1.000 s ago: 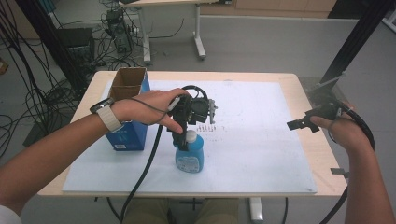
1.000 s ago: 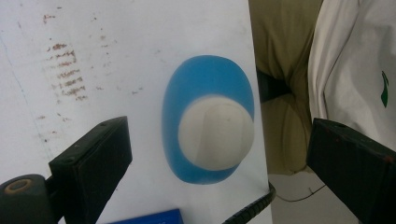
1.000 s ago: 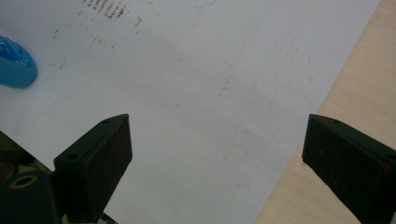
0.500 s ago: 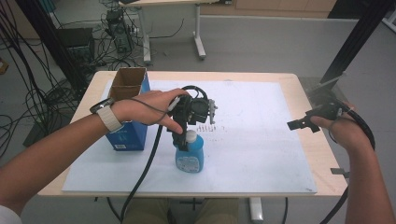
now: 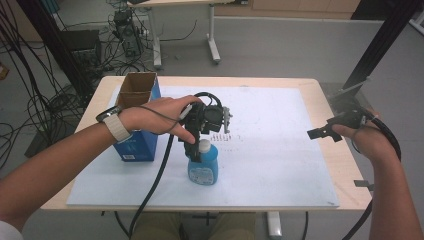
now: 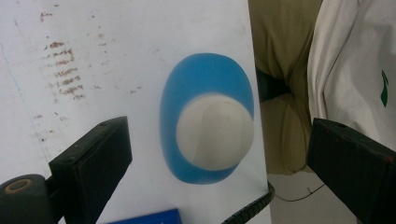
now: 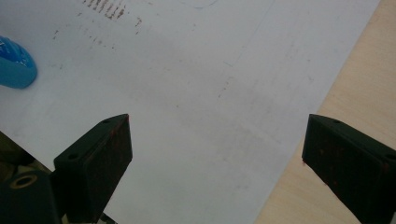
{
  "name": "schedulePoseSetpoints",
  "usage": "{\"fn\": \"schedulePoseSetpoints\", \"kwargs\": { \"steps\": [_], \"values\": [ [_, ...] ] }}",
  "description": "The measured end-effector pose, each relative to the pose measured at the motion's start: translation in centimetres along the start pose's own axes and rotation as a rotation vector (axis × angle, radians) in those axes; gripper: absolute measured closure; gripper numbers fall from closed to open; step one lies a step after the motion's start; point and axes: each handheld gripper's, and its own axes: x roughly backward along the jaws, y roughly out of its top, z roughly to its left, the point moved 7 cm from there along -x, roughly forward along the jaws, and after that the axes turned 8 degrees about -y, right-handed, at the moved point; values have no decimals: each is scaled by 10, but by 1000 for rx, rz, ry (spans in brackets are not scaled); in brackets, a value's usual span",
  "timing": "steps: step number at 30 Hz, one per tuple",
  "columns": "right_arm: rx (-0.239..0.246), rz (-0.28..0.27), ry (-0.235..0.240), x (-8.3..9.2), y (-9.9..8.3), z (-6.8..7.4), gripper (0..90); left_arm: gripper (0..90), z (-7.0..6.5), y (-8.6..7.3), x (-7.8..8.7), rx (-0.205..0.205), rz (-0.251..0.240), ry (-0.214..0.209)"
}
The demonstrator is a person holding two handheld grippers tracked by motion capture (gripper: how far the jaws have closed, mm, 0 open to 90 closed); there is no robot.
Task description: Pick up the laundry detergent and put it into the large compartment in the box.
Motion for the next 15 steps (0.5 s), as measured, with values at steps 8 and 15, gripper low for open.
{"fn": "schedulePoseSetpoints", "kwargs": {
  "steps": [8,15],
  "values": [
    [-1,2,-1,0,-1,-1,83,72,1,0,0,1,-2,0],
    [-2,1,-2,0,-1,-1,83,72,1,0,-1,1,-1,0]
  ]
}}
